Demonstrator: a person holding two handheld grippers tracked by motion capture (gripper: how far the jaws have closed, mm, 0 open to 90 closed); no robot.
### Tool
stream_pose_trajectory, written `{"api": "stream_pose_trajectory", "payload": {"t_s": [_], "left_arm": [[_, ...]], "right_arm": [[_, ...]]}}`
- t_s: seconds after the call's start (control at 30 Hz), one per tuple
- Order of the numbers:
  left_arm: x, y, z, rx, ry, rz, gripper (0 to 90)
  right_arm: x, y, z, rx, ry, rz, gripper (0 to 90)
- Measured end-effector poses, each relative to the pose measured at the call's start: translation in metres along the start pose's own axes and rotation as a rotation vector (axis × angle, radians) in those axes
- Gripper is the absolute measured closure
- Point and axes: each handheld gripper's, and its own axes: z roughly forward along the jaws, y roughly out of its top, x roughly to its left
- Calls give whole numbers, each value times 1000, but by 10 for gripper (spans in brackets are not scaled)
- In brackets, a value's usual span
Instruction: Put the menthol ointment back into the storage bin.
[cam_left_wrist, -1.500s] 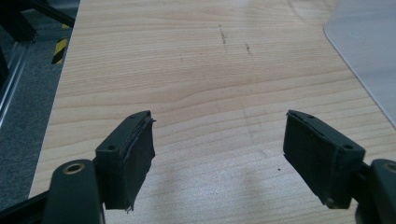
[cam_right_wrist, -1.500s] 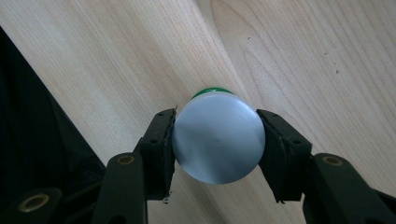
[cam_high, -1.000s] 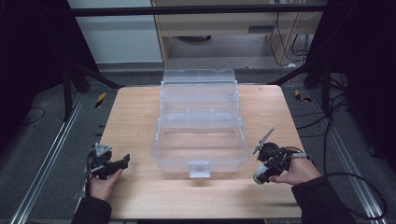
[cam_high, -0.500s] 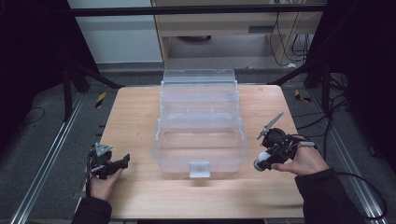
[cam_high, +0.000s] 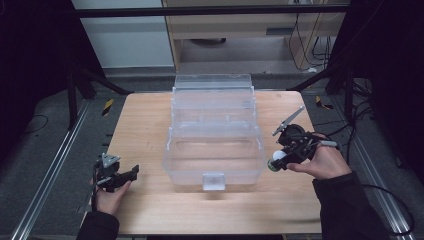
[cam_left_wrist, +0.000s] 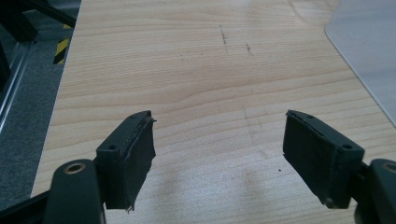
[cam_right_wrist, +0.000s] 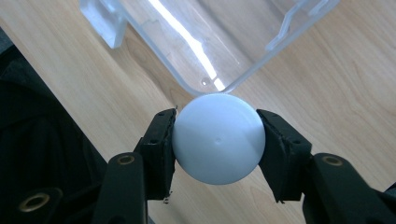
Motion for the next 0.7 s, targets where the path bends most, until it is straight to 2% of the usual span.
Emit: {"api": "stream_pose_trajectory", "payload": {"t_s": [0.27,0.7], "left_arm": [[0,0,0,2,-1,-2,244],[1,0,1,-1,-2,-4,246]], "right_arm": [[-3,17,-1,-17,16,-5,502],[-5,45,16,-49,36,-17,502]]}}
